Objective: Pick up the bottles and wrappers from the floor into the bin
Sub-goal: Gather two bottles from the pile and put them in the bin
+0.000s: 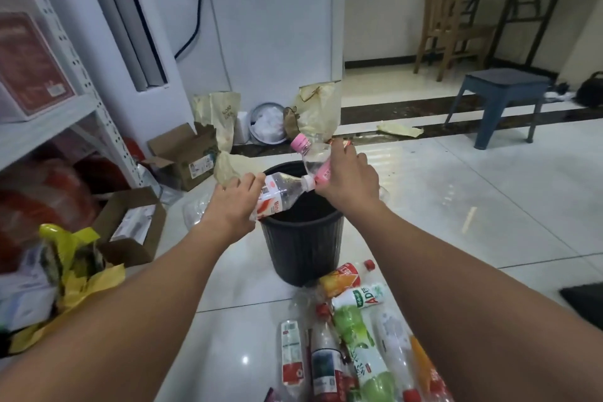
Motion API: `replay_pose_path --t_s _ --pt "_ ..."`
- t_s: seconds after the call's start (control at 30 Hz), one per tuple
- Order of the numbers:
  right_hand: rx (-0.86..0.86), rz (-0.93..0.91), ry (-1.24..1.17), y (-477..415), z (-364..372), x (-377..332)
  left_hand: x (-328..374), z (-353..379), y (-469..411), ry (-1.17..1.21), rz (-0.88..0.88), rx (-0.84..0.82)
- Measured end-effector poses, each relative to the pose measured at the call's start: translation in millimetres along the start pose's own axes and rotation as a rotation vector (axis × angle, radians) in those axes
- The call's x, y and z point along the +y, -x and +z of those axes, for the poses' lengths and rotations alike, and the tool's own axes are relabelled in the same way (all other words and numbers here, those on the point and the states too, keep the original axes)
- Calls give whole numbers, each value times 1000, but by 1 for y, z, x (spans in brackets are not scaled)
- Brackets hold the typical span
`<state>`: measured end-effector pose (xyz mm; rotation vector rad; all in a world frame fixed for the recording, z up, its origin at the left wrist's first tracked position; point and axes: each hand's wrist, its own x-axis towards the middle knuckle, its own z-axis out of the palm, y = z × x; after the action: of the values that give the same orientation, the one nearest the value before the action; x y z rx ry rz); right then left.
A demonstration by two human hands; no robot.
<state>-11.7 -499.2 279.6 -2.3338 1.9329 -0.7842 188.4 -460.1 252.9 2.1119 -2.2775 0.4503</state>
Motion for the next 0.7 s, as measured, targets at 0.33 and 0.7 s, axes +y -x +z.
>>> replay_pose_path --t_s 0.33,0.7 --pt "-71 -11 48 -45 48 20 -29 34 -33 107 -141 -9" --pt "-98 -62 53 -77 93 20 -29 60 -61 69 -114 -7"
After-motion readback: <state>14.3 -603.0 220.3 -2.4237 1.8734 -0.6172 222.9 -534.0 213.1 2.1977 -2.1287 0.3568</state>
